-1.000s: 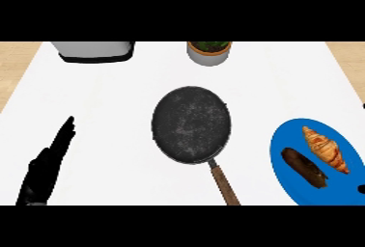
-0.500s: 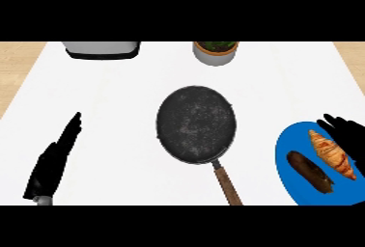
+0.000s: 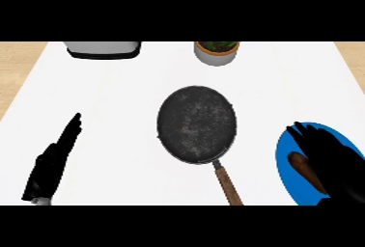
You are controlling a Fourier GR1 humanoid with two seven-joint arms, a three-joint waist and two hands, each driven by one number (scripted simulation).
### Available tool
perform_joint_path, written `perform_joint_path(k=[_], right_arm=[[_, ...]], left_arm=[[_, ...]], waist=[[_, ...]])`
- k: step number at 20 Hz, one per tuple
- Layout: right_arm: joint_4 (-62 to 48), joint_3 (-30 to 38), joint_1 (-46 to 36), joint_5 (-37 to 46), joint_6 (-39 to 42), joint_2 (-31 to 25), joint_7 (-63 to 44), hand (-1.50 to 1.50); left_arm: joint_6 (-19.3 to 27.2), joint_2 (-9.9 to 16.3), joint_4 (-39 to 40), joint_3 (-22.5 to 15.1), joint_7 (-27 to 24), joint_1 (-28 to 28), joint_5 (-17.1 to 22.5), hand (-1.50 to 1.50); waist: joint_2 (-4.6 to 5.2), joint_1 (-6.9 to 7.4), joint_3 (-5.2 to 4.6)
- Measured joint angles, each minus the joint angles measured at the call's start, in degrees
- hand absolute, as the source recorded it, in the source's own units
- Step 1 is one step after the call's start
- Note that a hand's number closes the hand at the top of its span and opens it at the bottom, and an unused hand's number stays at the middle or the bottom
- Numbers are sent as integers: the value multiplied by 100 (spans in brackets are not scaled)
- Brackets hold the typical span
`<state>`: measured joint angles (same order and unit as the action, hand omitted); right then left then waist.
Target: Pick the sweet potato from the plate and place it in the pan
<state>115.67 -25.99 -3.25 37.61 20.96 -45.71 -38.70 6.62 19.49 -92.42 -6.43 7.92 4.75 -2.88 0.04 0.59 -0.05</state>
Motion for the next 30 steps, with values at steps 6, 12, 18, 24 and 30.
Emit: perform_joint_path(k=[6, 12, 18, 24, 30], right_arm=[[-315, -470, -279, 456, 795, 484, -767, -150], [-678, -585, -442, 810, 1243, 966, -936, -150], [-1043, -640, -397, 1295, 1398, 1354, -907, -150], [-1429, -440, -325, 1745, 1446, 1451, -781, -150], [-1757, -313, -257, 2139, 1499, 1753, -738, -150]], left_arm=[[22, -122, -82, -20, 209, -113, -128, 0], [-11, -263, 244, 60, -99, -101, -259, 0], [-137, -293, 126, 189, 1, -121, -306, 0], [-298, -319, 171, 364, -12, -173, -319, 0], [-435, -384, 45, 475, 20, -89, -382, 0]], waist=[[-2, -16, 2], [-3, -30, 2], [-4, -40, 4], [-5, -49, 5], [-7, -47, 4]])
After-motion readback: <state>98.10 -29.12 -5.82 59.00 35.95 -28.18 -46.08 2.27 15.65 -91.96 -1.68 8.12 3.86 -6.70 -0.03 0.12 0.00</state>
